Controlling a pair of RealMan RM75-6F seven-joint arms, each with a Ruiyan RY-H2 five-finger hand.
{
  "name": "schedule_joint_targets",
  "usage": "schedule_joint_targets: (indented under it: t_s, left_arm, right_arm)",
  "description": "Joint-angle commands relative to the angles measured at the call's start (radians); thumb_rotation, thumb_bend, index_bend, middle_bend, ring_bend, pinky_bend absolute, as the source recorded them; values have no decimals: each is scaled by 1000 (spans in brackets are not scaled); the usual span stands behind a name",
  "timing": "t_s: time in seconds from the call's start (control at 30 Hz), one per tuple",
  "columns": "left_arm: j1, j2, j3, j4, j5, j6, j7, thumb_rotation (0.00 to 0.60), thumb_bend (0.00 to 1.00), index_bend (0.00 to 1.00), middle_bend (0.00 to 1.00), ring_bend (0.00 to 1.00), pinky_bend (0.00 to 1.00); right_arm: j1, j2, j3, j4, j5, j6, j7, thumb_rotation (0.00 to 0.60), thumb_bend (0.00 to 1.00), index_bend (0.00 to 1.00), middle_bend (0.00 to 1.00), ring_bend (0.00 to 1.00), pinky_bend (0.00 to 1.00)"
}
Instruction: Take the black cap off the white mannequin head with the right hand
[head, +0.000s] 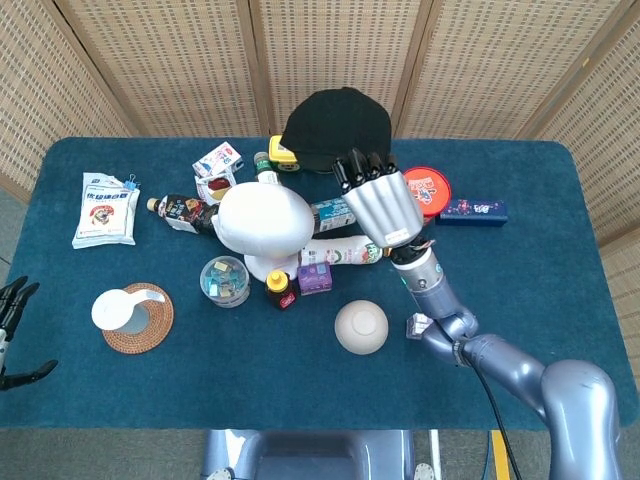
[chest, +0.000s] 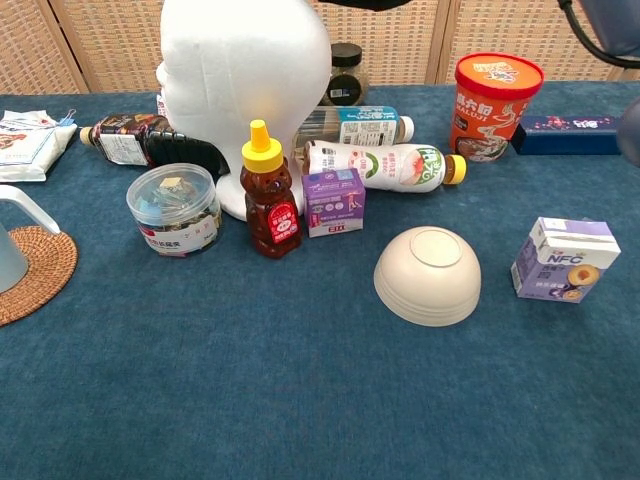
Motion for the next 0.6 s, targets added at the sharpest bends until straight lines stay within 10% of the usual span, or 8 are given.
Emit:
schedule_joint_targets:
  t_s: [0.03, 0.6]
  left_arm:
    - [0, 1, 4, 0, 7, 1, -4, 600, 41, 0, 0, 0, 21]
    - [-3, 3, 14, -12, 7, -17, 10, 600, 41, 0, 0, 0, 22]
  right_arm:
    - [-36, 28, -53, 7, -20, 2, 5, 600, 639, 701, 741, 801, 995]
    - [-176, 35, -249, 106, -58, -10, 31, 600, 640, 707, 742, 801, 999]
